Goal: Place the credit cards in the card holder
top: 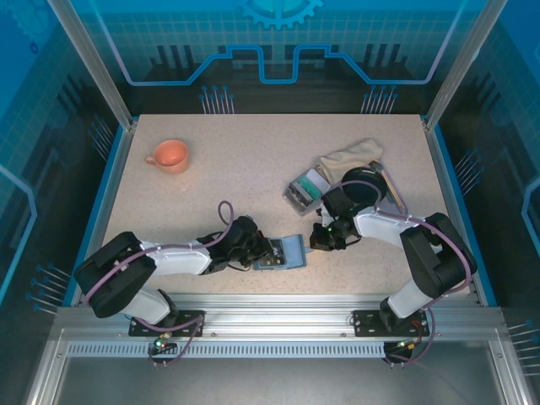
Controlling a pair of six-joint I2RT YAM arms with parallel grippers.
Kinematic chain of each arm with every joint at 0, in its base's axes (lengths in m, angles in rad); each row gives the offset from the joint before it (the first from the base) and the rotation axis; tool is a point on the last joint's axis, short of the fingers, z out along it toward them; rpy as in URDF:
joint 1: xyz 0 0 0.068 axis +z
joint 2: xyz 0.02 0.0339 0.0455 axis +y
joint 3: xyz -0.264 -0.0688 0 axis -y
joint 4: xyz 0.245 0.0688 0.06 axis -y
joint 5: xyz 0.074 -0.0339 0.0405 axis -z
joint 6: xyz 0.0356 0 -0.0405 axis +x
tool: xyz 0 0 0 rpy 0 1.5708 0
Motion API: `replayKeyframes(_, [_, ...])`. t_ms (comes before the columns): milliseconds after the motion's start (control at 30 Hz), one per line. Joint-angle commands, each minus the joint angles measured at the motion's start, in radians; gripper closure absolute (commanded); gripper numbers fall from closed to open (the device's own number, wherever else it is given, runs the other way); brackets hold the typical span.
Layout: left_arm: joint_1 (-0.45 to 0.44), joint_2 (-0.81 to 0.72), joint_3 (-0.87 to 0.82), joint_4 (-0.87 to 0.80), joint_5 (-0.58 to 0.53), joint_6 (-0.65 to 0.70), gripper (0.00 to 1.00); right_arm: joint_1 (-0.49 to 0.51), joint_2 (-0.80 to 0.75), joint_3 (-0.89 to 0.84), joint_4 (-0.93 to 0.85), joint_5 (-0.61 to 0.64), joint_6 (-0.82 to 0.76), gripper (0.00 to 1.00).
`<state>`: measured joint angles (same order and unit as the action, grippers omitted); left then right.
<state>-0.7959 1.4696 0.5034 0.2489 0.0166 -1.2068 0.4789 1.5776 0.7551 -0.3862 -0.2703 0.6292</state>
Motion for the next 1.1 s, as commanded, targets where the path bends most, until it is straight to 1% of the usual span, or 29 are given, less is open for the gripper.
replayKeyframes(0, [-0.025, 0.054, 0.020, -0.025, 0.011, -0.013, 1.00, 0.025, 0.024, 0.020, 0.003, -0.040, 0.010, 0.95])
replayKeyframes(133, [-0.030, 0.105, 0.044, 0.070, 0.039, 0.013, 1.00, 0.033, 0.027, 0.022, 0.004, -0.043, 0.016, 0.95])
replayKeyframes(300, [-0.030, 0.130, 0.069, 0.081, 0.048, 0.034, 0.99, 0.035, 0.024, 0.022, 0.003, -0.044, 0.018, 0.95])
replayKeyframes(400, [-0.029, 0.124, 0.069, 0.054, 0.049, 0.040, 1.00, 0.034, 0.025, 0.027, -0.005, -0.035, 0.015, 0.95])
replayKeyframes(533, [-0.028, 0.067, 0.044, -0.023, 0.021, 0.039, 1.00, 0.026, 0.022, 0.037, -0.025, 0.005, 0.012, 0.95])
replayKeyframes(667, [-0.029, 0.029, 0.024, -0.067, 0.005, 0.044, 1.00, 0.022, -0.005, 0.041, -0.048, 0.033, 0.000, 0.81])
replayKeyframes(700, [-0.028, 0.032, 0.023, -0.058, 0.007, 0.047, 1.00, 0.022, -0.021, 0.041, -0.055, 0.040, 0.001, 0.75])
replayKeyframes(733, [-0.029, 0.039, 0.026, -0.053, 0.010, 0.048, 1.00, 0.022, -0.044, 0.042, -0.068, 0.054, 0.001, 0.68])
replayKeyframes(767, [-0.028, 0.047, 0.034, -0.053, 0.011, 0.047, 1.00, 0.023, -0.069, 0.045, -0.085, 0.074, 0.002, 0.63])
replayKeyframes(900, [-0.029, 0.067, 0.040, -0.036, 0.012, 0.031, 1.00, 0.031, -0.155, 0.061, -0.138, 0.136, -0.007, 0.61])
replayKeyframes(933, [-0.028, 0.067, 0.040, -0.034, 0.011, 0.032, 1.00, 0.034, -0.174, 0.066, -0.147, 0.146, -0.006, 0.58])
replayKeyframes(967, [-0.029, 0.067, 0.042, -0.034, 0.012, 0.035, 1.00, 0.039, -0.187, 0.071, -0.149, 0.147, -0.014, 0.57])
replayKeyframes(1033, [-0.029, 0.068, 0.049, -0.035, 0.017, 0.041, 1.00, 0.061, -0.207, 0.086, -0.137, 0.130, -0.031, 0.60])
replayKeyframes(1067, [-0.029, 0.069, 0.054, -0.039, 0.020, 0.044, 1.00, 0.074, -0.205, 0.093, -0.123, 0.104, -0.040, 0.66])
